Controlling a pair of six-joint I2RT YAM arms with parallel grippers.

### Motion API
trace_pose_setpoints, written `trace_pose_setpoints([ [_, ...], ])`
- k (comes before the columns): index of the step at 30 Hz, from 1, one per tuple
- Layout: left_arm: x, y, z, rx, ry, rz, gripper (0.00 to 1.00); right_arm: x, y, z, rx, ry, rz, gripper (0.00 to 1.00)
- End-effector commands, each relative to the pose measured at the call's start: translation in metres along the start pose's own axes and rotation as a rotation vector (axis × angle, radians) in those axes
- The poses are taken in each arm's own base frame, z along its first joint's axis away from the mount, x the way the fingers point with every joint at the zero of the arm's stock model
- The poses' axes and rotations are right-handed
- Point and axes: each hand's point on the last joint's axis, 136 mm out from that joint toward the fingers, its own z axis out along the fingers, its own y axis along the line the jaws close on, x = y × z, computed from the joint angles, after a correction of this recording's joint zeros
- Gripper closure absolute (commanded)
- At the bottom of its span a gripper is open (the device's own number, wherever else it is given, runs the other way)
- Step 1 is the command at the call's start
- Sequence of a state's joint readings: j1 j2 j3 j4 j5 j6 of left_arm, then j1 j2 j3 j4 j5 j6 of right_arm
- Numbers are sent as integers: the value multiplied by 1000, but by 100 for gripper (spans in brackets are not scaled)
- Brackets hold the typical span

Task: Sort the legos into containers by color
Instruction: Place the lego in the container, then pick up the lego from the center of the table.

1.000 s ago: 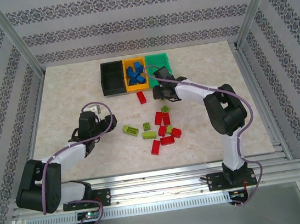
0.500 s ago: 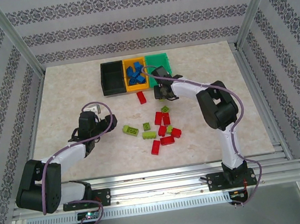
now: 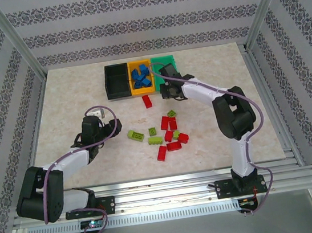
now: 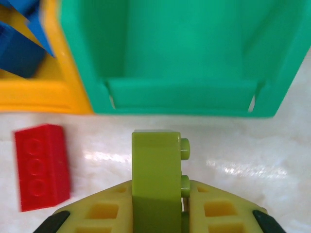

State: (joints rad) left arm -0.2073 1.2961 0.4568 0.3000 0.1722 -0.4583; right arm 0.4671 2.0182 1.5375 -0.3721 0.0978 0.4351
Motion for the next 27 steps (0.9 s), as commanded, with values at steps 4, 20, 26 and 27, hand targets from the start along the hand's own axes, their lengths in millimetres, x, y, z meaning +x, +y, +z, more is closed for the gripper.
trace_pose_setpoints([
  [4, -19, -5, -3, 19, -55, -11, 31, -66, 3, -15, 29, -124, -59, 76],
  [20, -20, -5, -5, 17, -60, -8, 31, -32, 29, -31, -10, -43, -198, 50],
  [26, -18, -6, -5, 26, -55, -13, 31, 41, 20, -41, -61, 83, -173, 50],
  [27, -18, -5, -4, 24, -55, -16, 31, 53, 18, -41, -68, 112, -175, 50],
])
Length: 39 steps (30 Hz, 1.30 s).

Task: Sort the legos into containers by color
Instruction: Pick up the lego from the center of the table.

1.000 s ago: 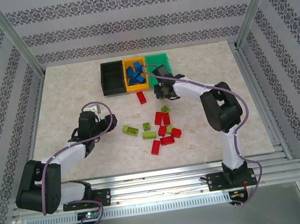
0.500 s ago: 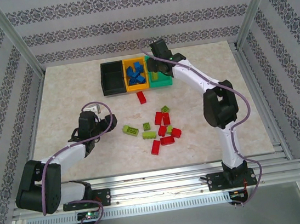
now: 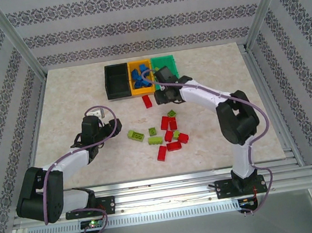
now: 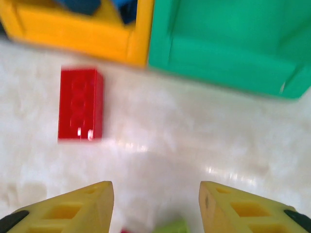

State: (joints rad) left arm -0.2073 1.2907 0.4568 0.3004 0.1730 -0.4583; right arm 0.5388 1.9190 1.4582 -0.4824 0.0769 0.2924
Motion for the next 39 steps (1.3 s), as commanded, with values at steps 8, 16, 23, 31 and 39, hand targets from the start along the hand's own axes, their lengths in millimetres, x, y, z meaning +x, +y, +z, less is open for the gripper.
trace_pose_setpoints([
  [8, -16, -6, -4, 37, -57, -25, 30, 65, -17, 4, 40, 153, -8, 48],
  [16, -16, -7, -4, 37, -55, -22, 30, 79, -9, 23, 37, 225, -34, 47],
  [23, -16, -6, -4, 36, -54, -22, 30, 82, -12, 35, 48, 247, -44, 50],
  [31, -15, -6, -4, 34, -53, -21, 30, 90, -24, 43, 43, 291, -39, 54],
  [39, -14, -6, -2, 37, -47, -25, 30, 97, -36, 33, 52, 309, -44, 51],
])
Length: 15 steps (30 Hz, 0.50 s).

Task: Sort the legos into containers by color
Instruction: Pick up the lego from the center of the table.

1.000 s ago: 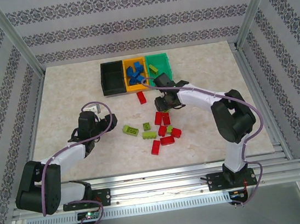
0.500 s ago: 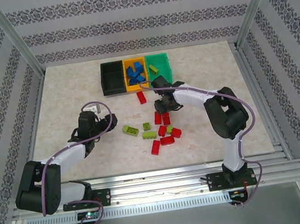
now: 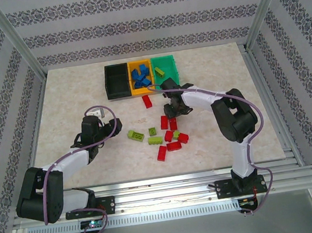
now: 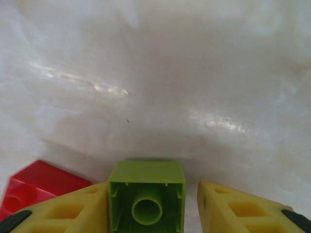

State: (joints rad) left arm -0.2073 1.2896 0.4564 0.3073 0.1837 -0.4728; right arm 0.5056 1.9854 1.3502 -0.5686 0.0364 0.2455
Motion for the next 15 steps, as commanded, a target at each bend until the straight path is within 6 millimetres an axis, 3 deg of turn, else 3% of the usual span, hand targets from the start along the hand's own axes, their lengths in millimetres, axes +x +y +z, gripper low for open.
trace_pose_setpoints([
  [1, -14, -4, -2, 26, -46, -10, 30, 15, -5, 3, -2, 45, -7, 51],
  [6, -13, -4, -1, 23, -42, -10, 30, 4, 10, 10, -67, 30, 14, 59],
  [10, -14, -3, -2, 20, -45, -7, 30, -13, 14, 0, -73, -18, 9, 65],
  [15, -14, -4, -1, 23, -43, -5, 30, -60, 11, -26, -86, -141, 31, 67],
])
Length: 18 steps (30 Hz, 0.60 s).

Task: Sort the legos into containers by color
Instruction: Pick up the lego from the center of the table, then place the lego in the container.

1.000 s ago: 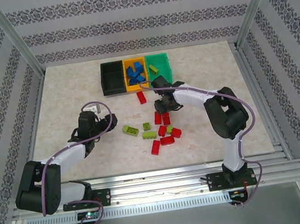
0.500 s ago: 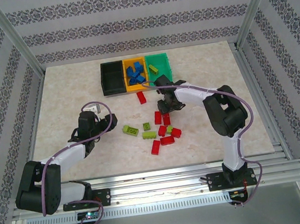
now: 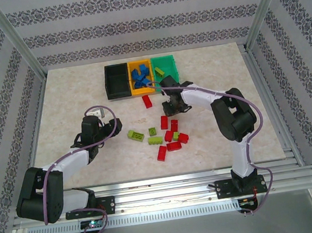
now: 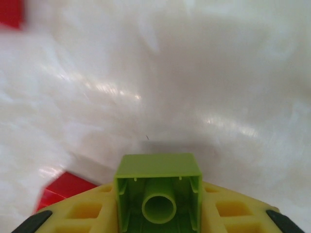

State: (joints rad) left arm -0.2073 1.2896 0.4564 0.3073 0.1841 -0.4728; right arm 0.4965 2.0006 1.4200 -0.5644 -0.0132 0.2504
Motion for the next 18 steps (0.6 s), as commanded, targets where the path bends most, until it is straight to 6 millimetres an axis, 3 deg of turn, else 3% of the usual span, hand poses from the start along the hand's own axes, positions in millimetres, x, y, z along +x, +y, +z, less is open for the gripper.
trace_pose_setpoints([
  [1, -14, -4, -1, 21, -41, -4, 30, -48, 1, -20, -28, -124, 23, 67],
  [9, -14, -4, -1, 21, -39, -1, 30, -144, -32, -45, 19, -315, 111, 64],
  [11, -14, -5, -2, 26, -39, -1, 30, -159, -38, -44, 0, -331, 127, 58],
  [13, -14, -5, -2, 28, -40, -4, 30, -166, -40, -40, -8, -318, 137, 50],
  [18, -15, -5, -2, 26, -37, -1, 30, -155, -29, -40, -34, -308, 129, 48],
])
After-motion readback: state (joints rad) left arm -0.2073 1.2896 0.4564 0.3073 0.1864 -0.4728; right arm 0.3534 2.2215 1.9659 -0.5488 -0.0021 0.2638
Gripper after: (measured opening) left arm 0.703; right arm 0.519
